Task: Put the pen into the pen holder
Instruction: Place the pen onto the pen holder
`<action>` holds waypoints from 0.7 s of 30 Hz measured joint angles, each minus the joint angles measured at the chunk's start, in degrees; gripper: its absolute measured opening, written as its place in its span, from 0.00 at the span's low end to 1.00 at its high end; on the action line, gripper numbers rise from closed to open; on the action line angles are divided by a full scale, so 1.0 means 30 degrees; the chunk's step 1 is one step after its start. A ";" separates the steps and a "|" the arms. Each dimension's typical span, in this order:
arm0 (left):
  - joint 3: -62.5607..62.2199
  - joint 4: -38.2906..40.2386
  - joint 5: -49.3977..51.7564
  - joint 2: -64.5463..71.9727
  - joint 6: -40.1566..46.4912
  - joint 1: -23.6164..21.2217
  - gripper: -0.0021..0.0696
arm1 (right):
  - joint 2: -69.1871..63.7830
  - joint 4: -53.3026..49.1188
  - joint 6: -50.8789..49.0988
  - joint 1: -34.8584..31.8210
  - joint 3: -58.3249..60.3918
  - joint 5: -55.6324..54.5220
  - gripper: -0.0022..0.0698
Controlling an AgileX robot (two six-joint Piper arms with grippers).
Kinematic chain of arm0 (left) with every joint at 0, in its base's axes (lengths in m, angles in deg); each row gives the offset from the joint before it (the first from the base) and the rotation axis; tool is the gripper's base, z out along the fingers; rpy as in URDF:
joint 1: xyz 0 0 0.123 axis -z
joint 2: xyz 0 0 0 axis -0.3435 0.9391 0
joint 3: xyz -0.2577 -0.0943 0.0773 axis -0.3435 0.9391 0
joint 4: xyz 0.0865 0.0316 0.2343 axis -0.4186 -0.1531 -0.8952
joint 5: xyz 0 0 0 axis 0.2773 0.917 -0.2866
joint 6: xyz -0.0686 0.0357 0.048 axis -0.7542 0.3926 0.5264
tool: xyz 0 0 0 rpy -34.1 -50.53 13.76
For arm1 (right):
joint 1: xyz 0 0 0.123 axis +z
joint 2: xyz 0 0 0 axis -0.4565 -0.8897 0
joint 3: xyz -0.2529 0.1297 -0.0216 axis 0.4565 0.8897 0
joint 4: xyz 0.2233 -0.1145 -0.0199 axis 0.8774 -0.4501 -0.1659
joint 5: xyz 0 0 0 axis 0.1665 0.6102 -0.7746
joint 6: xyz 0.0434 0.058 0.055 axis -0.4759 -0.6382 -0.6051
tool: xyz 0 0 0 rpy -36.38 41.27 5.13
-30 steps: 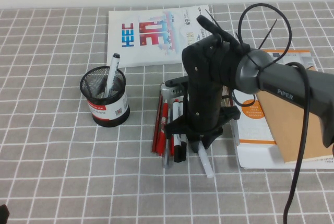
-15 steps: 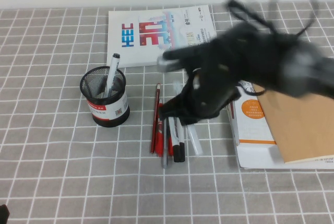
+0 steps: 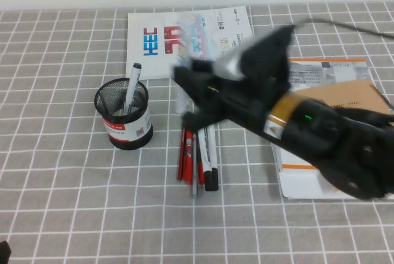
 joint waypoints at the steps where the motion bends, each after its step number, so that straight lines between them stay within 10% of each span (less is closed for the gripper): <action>1: 0.0000 0.0000 0.0000 0.0000 0.0000 0.0000 0.02 | -0.0242 -0.0351 0.0000 0.0113 -0.0485 -0.0356 0.18; 21: 0.0000 0.0000 0.0000 0.0000 0.0000 0.0000 0.02 | -1.1854 -0.2130 -0.0331 0.0862 -1.3100 0.0676 0.29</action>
